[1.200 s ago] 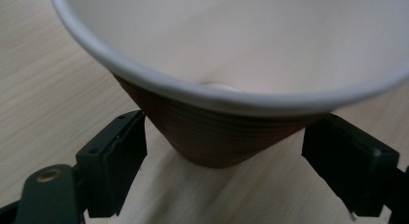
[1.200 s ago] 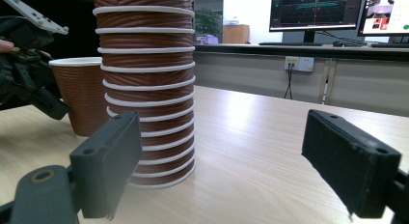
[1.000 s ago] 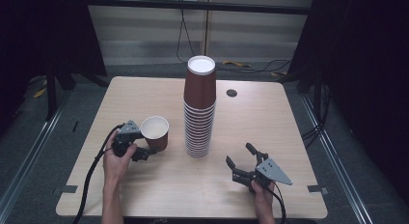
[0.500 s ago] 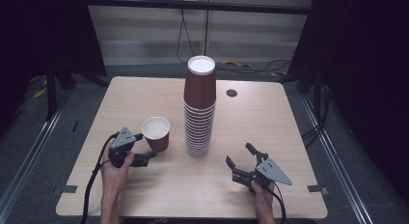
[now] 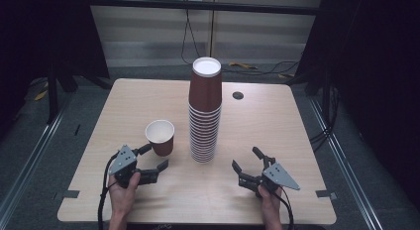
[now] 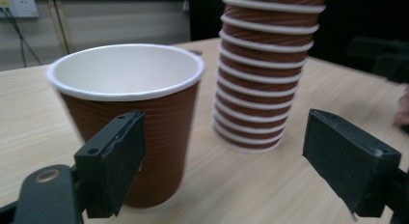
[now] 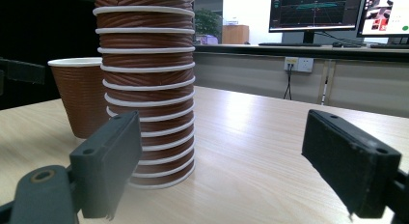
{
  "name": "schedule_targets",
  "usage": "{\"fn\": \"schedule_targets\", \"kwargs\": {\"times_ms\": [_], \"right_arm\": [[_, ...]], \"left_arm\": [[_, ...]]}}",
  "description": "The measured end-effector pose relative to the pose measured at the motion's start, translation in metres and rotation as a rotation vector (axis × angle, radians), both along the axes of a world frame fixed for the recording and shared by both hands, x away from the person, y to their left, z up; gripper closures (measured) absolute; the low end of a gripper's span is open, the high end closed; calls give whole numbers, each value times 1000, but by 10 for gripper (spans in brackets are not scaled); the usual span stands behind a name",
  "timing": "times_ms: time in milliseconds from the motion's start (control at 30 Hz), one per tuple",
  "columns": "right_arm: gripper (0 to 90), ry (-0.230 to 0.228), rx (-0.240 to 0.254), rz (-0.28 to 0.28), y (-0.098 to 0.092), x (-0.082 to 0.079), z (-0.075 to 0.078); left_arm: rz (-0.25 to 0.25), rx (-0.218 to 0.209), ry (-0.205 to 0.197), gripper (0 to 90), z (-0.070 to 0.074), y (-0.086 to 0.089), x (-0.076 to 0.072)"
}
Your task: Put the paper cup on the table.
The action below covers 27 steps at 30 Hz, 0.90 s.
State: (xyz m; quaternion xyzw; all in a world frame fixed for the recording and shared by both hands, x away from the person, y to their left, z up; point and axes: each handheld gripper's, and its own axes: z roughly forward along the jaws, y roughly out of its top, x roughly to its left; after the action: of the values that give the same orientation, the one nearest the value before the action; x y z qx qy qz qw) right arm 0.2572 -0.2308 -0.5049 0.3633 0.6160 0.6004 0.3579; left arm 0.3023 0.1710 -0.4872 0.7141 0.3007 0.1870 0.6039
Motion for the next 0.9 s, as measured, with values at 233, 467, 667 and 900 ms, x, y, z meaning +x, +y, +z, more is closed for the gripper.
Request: {"fn": "schedule_targets", "kwargs": {"times_ms": [233,467,667,900], "right_arm": [[139,-2,-1,2,0,0,0],[139,0,0,2,0,0,0],[138,3,1,1,0,0,0],[138,2,2,-3,0,0,0]], "left_arm": [[-16,-21,-42,154,-9,-27,-11],[-12,7,-56,152,-20,-44,-11],[36,-27,-123,153,-24,-42,-17],[66,-114,-181,137,-28,-38,-26]]}}
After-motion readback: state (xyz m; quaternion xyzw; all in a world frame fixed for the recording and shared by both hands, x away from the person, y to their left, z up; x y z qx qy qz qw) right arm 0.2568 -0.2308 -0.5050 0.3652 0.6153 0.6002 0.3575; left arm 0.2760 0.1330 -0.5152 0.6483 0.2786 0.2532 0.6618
